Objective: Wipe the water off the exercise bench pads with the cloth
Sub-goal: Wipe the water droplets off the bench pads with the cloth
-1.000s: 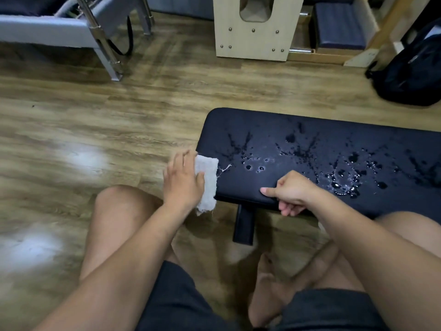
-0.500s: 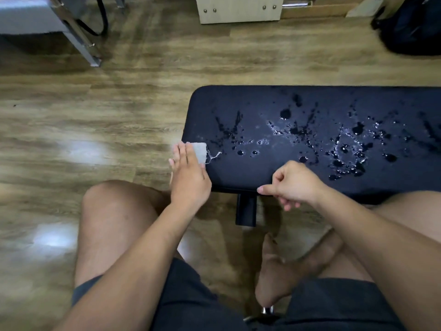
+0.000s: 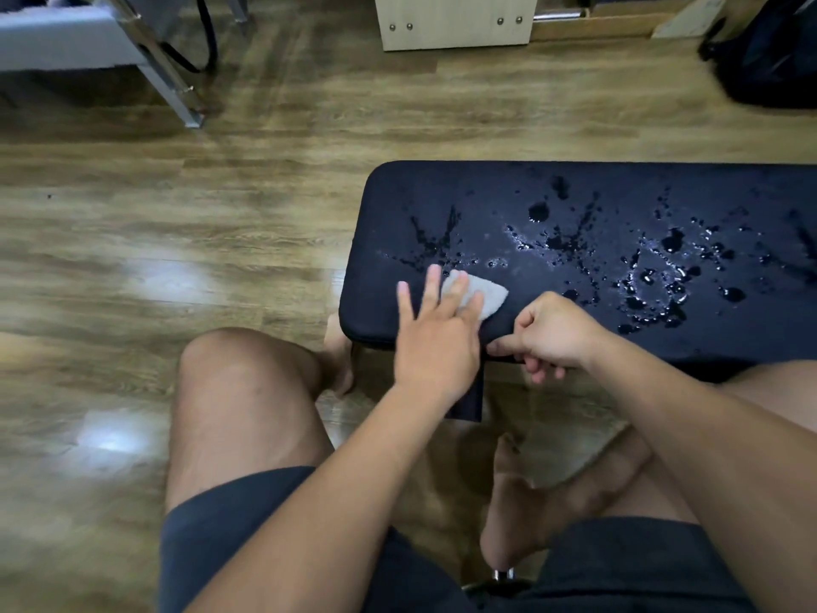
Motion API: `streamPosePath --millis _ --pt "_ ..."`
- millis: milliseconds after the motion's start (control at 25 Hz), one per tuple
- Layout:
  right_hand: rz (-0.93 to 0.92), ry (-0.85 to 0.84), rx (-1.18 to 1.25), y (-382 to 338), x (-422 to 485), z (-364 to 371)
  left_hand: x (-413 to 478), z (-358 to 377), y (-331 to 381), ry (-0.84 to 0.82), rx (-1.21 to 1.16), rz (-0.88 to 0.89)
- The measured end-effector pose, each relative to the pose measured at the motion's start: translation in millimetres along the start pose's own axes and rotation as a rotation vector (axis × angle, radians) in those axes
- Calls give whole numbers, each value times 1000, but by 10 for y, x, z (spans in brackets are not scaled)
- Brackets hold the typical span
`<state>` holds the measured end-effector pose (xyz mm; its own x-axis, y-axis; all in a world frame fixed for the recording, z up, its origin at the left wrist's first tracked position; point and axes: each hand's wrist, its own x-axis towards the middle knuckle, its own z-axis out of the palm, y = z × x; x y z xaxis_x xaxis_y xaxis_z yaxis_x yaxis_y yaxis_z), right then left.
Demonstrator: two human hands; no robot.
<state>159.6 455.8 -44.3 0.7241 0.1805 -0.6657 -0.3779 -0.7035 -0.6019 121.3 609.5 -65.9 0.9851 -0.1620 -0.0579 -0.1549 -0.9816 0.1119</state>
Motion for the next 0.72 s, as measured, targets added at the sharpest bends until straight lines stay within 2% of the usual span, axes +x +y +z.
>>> streamPosePath --millis 200,320,400,480,600,720 --pt "-11 1 -34 21 -5 -10 -119 -185 -633 -8 106 -290" --pt "2 -8 -22 -2 -1 -18 -139 -173 -686 79 -26 -456" --pt "2 -14 -25 -7 -4 -11 -101 -126 -488 153 -145 -494" --pt "-6 -5 -29 3 3 -4 -47 -92 -190 169 -237 -423" --pt "-30 30 -72 21 12 -3 -33 -71 328 97 -321 -134" --pt "-27 41 -56 31 -2 -2 -32 -64 402 44 -275 -8"
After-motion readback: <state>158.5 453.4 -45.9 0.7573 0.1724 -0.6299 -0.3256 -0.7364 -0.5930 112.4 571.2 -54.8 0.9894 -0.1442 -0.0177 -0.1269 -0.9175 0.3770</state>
